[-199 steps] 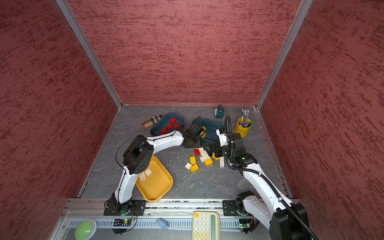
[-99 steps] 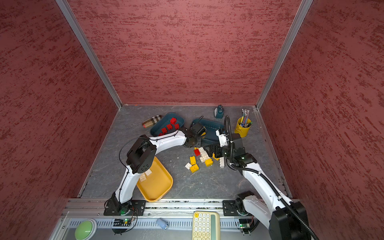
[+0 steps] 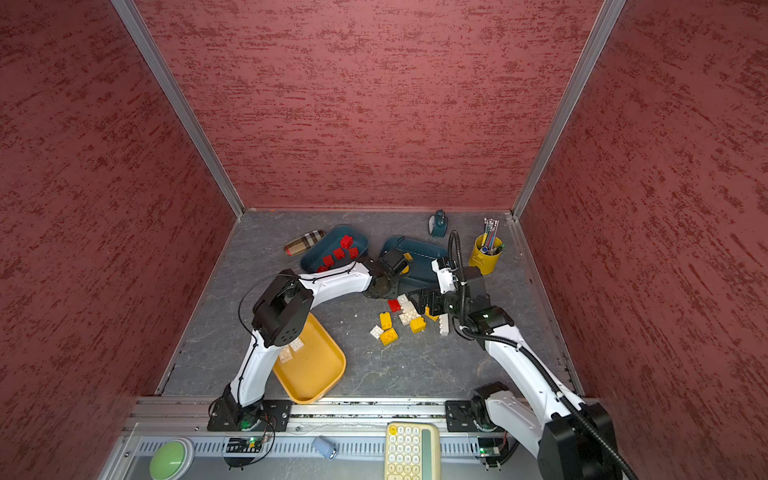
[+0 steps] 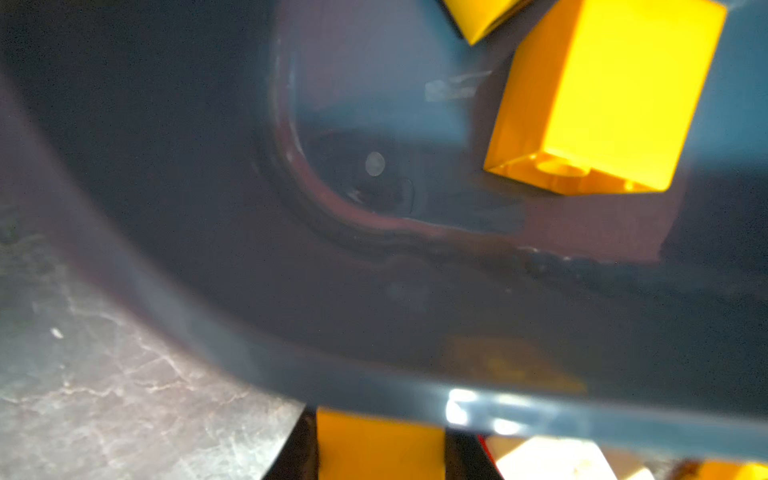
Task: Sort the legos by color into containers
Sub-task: 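Carry the yellow brick with the left gripper over the larger teal tub, then open the left gripper to drop the yellow brick and move back to the pile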
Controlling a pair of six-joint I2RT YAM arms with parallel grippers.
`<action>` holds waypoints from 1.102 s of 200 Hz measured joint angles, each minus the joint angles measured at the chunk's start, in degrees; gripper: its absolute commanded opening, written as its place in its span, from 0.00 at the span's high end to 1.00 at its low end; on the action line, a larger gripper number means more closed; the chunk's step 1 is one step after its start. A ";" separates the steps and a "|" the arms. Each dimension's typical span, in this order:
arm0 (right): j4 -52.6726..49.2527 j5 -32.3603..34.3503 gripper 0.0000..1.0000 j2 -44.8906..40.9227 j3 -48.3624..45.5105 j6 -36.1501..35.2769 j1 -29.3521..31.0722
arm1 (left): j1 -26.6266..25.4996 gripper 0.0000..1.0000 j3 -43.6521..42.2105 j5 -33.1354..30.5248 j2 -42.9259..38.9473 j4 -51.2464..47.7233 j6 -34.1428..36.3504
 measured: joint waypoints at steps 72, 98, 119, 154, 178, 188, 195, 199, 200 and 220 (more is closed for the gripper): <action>-0.02 0.02 0.01 -0.11 0.02 0.00 -0.35 | 0.68 0.72 1.31 3.30 -9.84 -3.67 4.24; -0.07 0.04 0.01 0.24 0.70 -0.02 -1.09 | 1.14 0.72 8.44 6.16 -9.64 -4.24 7.52; 0.13 0.28 0.01 0.44 1.84 -0.07 -2.10 | 1.88 0.72 14.47 8.92 -7.06 -4.02 10.32; 0.50 1.11 0.01 0.50 2.47 -0.33 -3.74 | 3.43 0.72 23.76 14.14 1.20 -2.60 14.69; 0.48 1.64 0.01 0.50 2.47 -0.44 -4.46 | 4.20 0.72 30.01 17.46 8.37 -2.10 16.96; 0.46 1.92 0.01 0.48 2.47 -0.52 -4.72 | 4.44 0.72 32.52 18.53 11.17 -2.08 17.68; 0.42 2.19 0.01 0.48 2.47 -0.66 -4.85 | 4.57 0.72 34.05 19.04 12.85 -2.08 18.05; 0.39 2.29 0.01 0.46 2.47 -0.70 -4.94 | 4.61 0.71 34.86 19.28 13.77 -2.05 18.34; 0.39 2.32 0.01 0.46 2.47 -0.72 -4.96 | 4.61 0.71 34.99 19.34 13.90 -2.05 18.36; 0.20 2.67 0.01 0.42 2.47 -0.94 -5.31 | 4.70 0.65 37.81 20.46 17.09 -2.05 19.10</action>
